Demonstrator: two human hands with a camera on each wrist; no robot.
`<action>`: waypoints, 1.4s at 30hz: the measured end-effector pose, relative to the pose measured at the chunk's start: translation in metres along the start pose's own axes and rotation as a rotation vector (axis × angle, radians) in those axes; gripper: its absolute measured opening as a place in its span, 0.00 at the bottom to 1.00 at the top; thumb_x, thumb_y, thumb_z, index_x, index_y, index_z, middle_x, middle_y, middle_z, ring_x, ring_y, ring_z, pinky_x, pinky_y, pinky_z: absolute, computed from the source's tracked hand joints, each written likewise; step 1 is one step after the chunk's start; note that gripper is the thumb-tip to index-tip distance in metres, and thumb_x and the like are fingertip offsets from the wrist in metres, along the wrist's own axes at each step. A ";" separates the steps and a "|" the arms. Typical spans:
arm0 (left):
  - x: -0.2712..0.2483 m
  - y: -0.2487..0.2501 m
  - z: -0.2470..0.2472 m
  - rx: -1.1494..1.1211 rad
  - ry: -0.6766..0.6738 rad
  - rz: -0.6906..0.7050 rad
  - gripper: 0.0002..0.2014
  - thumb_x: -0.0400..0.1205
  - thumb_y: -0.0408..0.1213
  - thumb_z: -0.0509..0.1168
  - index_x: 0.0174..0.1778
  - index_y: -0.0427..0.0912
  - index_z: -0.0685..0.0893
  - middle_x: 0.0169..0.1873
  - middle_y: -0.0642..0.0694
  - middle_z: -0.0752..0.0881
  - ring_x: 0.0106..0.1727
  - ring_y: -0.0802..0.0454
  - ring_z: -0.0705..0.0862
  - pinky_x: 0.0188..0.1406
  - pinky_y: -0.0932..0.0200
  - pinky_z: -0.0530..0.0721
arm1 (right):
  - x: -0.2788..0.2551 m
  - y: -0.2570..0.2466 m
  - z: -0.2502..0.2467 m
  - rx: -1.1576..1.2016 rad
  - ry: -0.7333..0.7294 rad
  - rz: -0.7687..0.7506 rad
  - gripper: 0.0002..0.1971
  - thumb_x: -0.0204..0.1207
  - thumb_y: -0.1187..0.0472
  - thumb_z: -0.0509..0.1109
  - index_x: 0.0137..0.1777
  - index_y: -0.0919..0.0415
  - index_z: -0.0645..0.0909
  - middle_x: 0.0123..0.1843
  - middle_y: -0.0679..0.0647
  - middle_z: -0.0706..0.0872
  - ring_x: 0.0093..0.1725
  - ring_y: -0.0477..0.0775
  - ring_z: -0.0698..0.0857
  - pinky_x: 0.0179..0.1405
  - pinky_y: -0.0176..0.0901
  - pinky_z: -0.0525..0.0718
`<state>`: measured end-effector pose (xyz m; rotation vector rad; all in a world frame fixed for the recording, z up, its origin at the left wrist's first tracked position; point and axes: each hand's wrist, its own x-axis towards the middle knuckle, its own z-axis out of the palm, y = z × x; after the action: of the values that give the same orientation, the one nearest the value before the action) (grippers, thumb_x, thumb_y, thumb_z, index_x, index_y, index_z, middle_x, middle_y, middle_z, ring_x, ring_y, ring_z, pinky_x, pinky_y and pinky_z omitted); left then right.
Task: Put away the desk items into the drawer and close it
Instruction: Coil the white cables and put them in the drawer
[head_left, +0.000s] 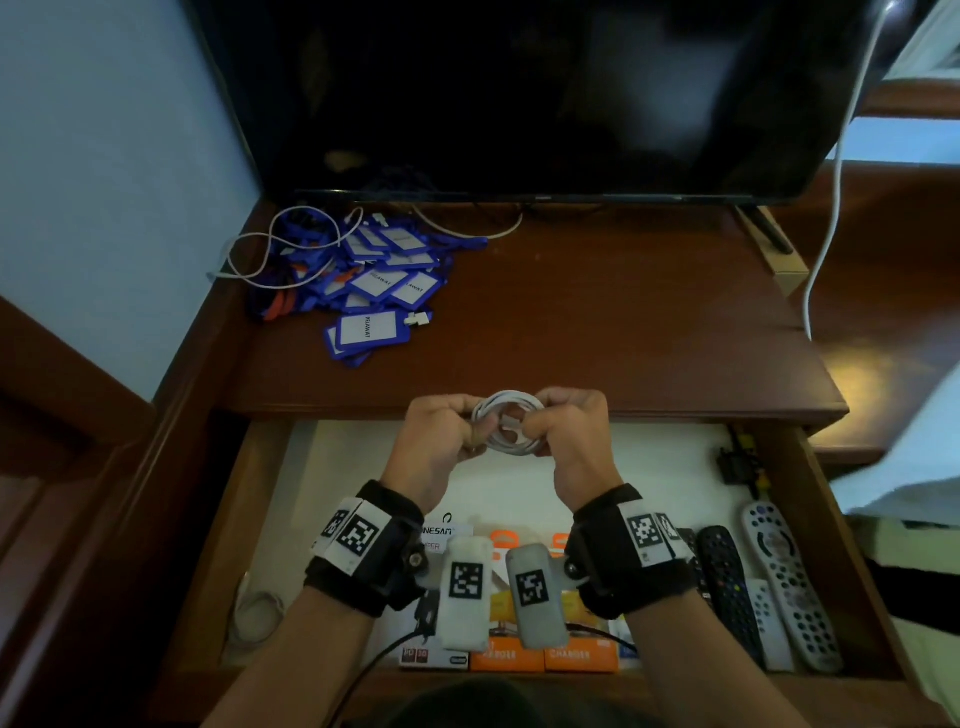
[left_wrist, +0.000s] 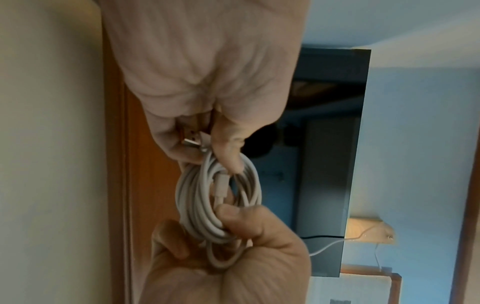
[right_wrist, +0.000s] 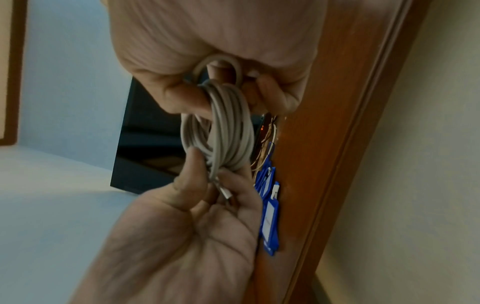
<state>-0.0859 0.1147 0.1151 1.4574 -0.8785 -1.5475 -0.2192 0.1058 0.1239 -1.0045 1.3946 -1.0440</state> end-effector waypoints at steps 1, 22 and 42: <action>0.000 0.001 -0.001 0.003 0.000 -0.002 0.10 0.78 0.20 0.64 0.38 0.35 0.88 0.34 0.41 0.88 0.38 0.48 0.82 0.37 0.56 0.78 | 0.000 0.001 0.000 0.007 -0.004 0.023 0.08 0.42 0.70 0.64 0.25 0.70 0.75 0.23 0.57 0.73 0.25 0.53 0.69 0.22 0.37 0.66; 0.001 0.019 -0.002 0.105 -0.025 -0.131 0.07 0.81 0.22 0.63 0.45 0.35 0.85 0.39 0.42 0.85 0.41 0.51 0.80 0.37 0.60 0.79 | 0.002 0.002 -0.004 0.173 -0.032 0.166 0.06 0.67 0.80 0.67 0.34 0.71 0.80 0.24 0.57 0.77 0.16 0.48 0.71 0.16 0.35 0.61; 0.005 0.010 -0.011 -0.118 0.082 -0.155 0.10 0.78 0.20 0.62 0.49 0.32 0.87 0.36 0.42 0.87 0.37 0.53 0.80 0.33 0.63 0.79 | 0.006 0.012 -0.008 0.021 -0.389 0.172 0.11 0.81 0.57 0.67 0.55 0.60 0.88 0.45 0.57 0.77 0.37 0.49 0.67 0.30 0.37 0.64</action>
<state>-0.0737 0.1062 0.1210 1.5205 -0.6279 -1.6113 -0.2276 0.1038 0.1114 -0.9920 1.1242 -0.6907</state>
